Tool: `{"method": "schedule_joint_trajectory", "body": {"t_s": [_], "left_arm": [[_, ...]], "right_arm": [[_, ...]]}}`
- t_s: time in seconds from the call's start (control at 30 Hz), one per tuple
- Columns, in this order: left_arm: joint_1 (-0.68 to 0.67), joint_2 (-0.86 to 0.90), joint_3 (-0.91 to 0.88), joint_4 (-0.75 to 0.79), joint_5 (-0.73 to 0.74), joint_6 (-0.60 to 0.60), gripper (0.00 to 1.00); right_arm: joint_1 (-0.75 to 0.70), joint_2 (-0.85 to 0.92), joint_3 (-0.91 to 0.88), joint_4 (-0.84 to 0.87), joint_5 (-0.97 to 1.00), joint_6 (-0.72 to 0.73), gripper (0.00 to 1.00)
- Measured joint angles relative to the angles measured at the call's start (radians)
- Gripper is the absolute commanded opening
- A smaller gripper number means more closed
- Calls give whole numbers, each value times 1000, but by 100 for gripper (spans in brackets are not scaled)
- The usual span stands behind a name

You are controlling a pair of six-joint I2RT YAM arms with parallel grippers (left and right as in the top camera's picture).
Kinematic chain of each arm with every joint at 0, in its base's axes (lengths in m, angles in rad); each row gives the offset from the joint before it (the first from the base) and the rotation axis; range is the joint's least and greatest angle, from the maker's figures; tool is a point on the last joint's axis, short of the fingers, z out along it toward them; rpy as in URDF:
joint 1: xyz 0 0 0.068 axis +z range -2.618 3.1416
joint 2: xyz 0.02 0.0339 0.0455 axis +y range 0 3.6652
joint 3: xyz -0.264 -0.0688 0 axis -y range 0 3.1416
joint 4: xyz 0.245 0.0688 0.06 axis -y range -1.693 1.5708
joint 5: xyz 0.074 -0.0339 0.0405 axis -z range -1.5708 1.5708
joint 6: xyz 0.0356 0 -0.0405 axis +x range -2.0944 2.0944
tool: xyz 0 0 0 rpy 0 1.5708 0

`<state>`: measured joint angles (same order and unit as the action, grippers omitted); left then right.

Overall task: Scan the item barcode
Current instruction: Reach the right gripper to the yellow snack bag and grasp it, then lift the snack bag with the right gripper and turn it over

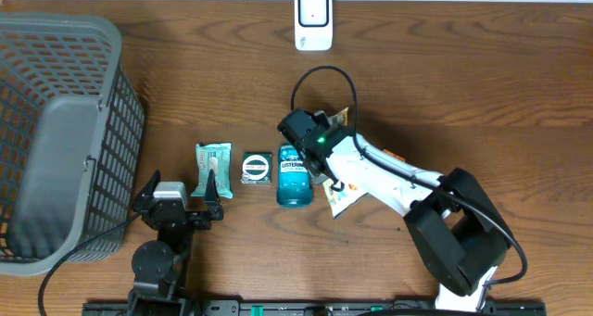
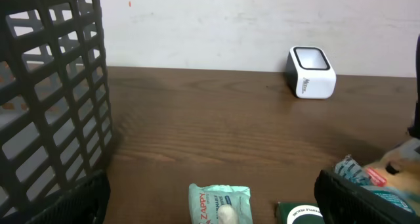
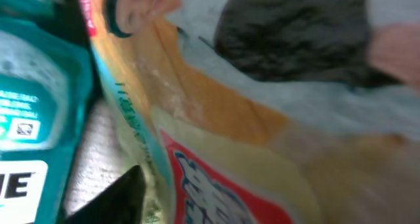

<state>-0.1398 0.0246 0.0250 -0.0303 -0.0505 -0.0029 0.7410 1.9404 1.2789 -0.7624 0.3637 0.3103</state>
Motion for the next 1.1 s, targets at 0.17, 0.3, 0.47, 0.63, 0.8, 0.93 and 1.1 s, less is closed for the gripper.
{"method": "schedule_joint_trajectory", "body": {"t_s": [0.17, 0.3, 0.47, 0.63, 0.8, 0.93, 1.1], "left_arm": [[0, 0, 0, 0, 0, 0, 98], [0, 0, 0, 0, 0, 0, 98], [0, 0, 0, 0, 0, 0, 98], [0, 1, 0, 0, 0, 0, 98], [0, 2, 0, 0, 0, 0, 98], [0, 2, 0, 0, 0, 0, 98], [0, 2, 0, 0, 0, 0, 98]], "right_arm": [[-5, 0, 3, -26, -50, 25, 1], [-35, -10, 22, -49, -159, 37, 1], [-117, -10, 78, -187, -340, 66, 2], [-199, -9, 226, -478, -519, 209, 2], [-256, -11, 320, -651, -708, 337, 1], [-288, -11, 324, -745, -880, 436, 2], [-319, -11, 324, -824, -1026, 496, 1]]}}
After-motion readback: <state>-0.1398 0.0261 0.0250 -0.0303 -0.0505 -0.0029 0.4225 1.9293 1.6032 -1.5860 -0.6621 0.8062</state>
